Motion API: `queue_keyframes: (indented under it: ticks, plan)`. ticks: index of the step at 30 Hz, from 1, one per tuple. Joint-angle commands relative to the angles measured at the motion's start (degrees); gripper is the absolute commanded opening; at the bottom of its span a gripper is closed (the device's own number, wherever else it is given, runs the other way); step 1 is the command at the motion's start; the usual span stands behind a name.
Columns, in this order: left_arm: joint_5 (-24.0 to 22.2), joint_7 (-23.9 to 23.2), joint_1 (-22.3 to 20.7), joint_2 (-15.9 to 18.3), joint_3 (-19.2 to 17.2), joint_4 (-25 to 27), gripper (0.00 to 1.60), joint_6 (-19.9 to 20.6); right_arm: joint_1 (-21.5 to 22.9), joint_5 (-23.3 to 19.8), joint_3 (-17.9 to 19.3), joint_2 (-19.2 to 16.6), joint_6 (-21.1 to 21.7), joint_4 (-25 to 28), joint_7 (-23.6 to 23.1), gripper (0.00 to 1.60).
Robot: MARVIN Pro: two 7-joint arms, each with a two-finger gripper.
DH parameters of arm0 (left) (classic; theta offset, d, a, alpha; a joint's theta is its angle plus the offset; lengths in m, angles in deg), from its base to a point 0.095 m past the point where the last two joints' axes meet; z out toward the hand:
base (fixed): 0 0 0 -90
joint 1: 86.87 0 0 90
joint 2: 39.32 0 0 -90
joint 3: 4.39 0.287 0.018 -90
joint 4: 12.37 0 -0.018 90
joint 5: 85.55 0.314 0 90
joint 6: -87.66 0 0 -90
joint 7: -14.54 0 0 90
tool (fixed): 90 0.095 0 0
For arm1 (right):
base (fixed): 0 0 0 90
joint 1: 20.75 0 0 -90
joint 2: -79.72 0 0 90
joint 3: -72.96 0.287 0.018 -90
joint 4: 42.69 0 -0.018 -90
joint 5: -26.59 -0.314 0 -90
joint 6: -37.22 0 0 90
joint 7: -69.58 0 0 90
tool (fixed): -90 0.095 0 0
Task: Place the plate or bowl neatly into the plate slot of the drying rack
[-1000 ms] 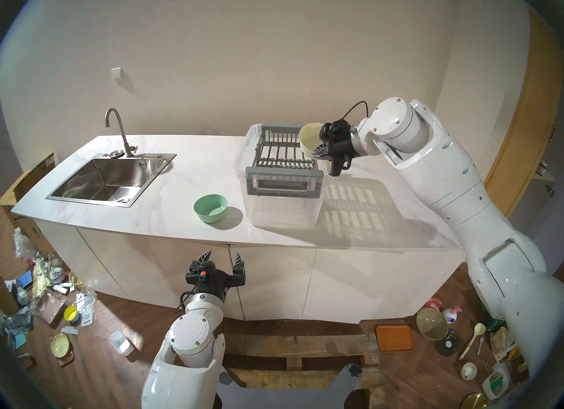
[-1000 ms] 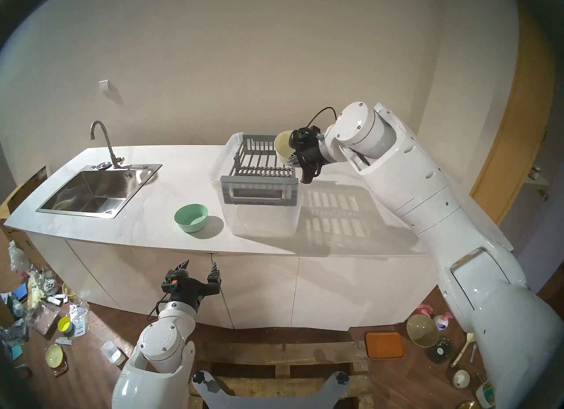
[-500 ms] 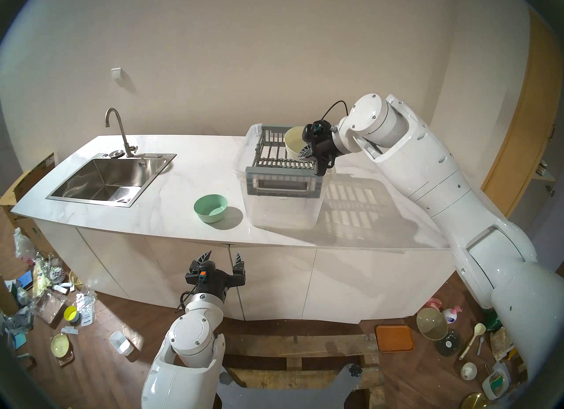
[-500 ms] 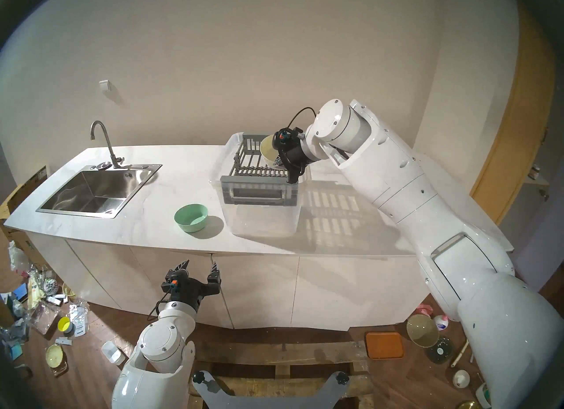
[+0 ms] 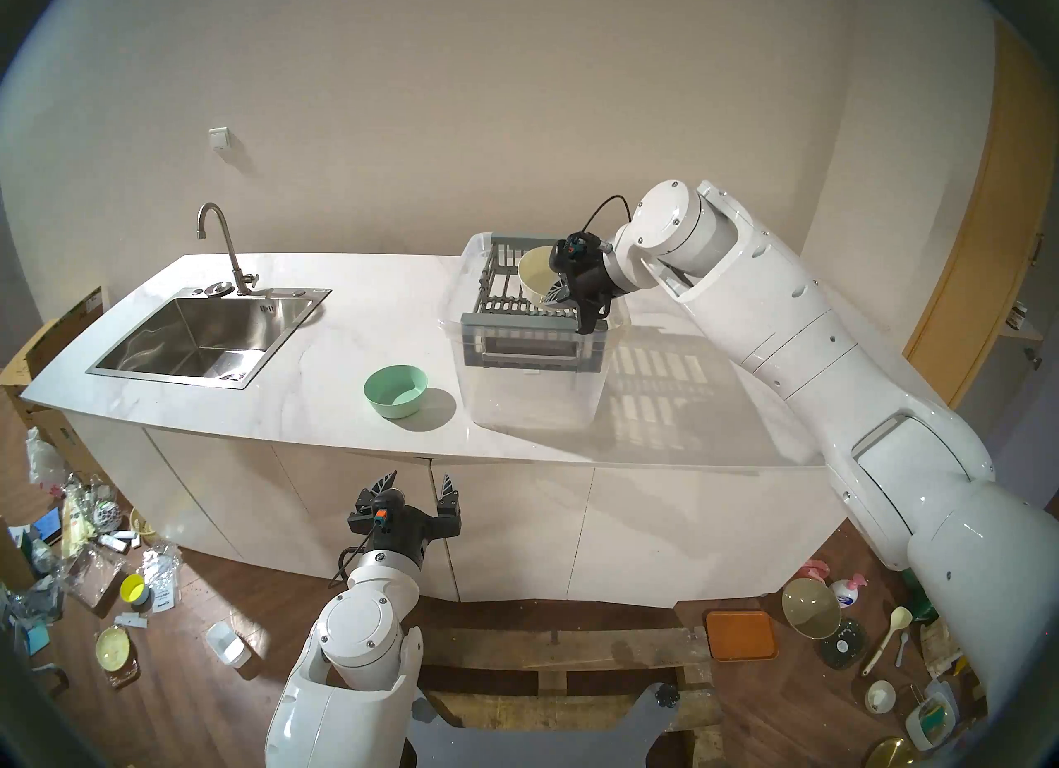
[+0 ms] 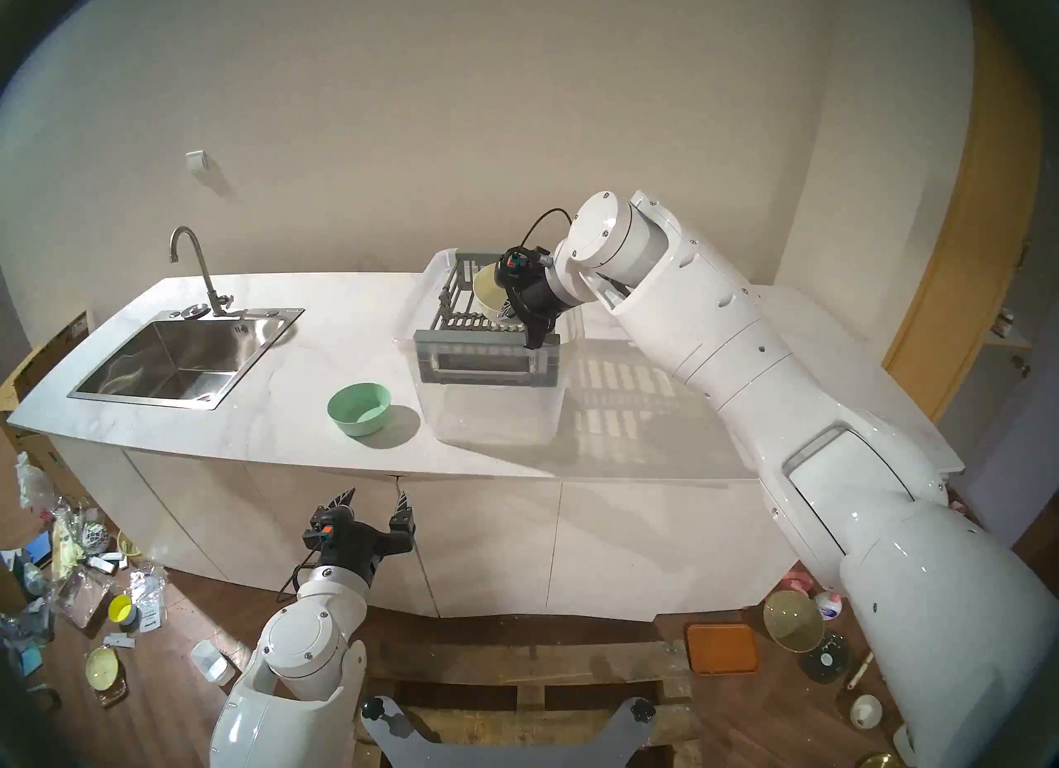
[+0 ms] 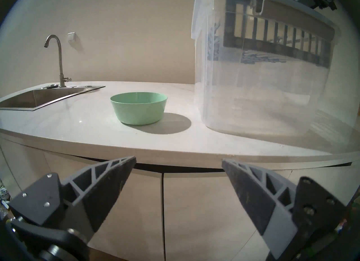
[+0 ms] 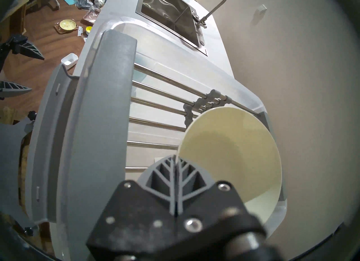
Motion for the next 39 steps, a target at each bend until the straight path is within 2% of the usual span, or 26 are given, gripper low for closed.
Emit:
queue_keyframes:
  ticks: [1,27,30,31,32,34,35,39]
  plan:
    - [-0.1,-0.3,-0.3,0.0,0.1,1.5,1.60,-0.3,2.1,0.1,0.2,1.7,-0.9,-0.2,0.5,0.00]
    - [-0.1,-0.3,-0.3,0.0,0.1,1.5,1.60,-0.3,2.0,1.4,-0.6,2.9,-1.1,-1.2,0.9,0.00]
    - [-0.1,-0.3,-0.3,0.0,0.1,1.5,1.60,-0.3,2.1,1.7,-0.6,3.0,-1.1,-1.5,1.1,0.65]
    - [-0.1,-0.3,-0.3,0.0,0.1,1.5,1.60,-0.3,2.2,1.7,-0.4,3.0,-1.2,-1.5,1.3,1.00]
    - [-0.1,-0.3,-0.3,0.0,0.1,1.5,1.60,-0.3,2.2,1.7,-0.4,3.0,-1.2,-1.5,1.3,1.00]
    - [-0.1,-0.3,-0.3,0.0,0.1,1.5,1.60,-0.2,2.2,1.8,-0.2,3.0,-1.2,-1.4,1.4,1.36]
    - [-0.1,-0.3,-0.3,0.0,0.1,1.6,1.60,-0.2,2.2,1.8,-0.1,3.0,-1.3,-1.3,1.4,1.60]
    - [-0.1,-0.3,-0.3,0.0,0.1,1.6,1.60,-0.2,1.9,1.6,0.6,2.7,-1.4,-0.5,1.8,1.60]
